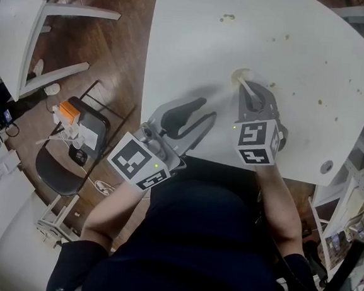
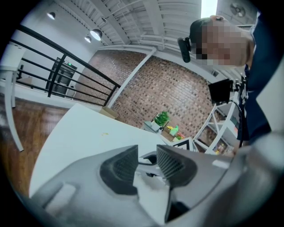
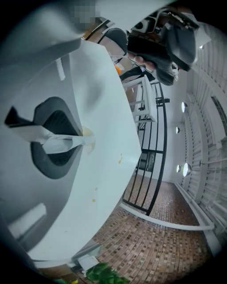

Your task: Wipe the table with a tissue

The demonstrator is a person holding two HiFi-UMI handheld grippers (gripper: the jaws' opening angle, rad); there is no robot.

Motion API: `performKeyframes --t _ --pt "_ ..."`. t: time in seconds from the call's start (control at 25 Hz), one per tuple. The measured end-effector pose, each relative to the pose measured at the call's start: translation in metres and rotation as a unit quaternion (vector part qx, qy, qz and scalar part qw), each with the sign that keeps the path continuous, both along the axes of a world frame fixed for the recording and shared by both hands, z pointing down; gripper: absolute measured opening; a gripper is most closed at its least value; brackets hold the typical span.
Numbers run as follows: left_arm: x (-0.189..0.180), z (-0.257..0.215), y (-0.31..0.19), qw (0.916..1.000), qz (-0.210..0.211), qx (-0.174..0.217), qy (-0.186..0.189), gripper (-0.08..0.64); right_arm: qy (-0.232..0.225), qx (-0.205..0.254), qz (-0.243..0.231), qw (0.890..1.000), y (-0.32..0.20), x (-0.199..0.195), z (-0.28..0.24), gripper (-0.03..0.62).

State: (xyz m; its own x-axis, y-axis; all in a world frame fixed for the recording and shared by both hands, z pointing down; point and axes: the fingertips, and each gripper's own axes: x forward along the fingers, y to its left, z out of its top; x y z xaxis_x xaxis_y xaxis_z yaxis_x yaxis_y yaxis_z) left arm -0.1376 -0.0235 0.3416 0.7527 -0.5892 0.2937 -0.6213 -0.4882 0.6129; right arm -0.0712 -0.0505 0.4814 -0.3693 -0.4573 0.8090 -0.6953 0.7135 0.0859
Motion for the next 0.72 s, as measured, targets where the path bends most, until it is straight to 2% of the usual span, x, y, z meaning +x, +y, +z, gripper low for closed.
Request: performKeyframes --t 0.16,0.32,0.72 --pt "0.008 -0.003 0.000 1.0000 0.006 0.002 0.002 0.127 -0.027 0.026 0.046 0.998 -0.013 0.024 -0.022 0.012" --pt "0.016 -0.005 -0.001 0.9999 0.011 0.006 0.004 0.127 -0.026 0.045 0.068 0.996 -0.024 0.049 -0.036 0.012" --pt "0.014 -0.006 -0.002 0.9999 0.012 0.007 0.002 0.127 -0.004 0.024 0.114 0.993 -0.033 0.094 -0.017 0.012"
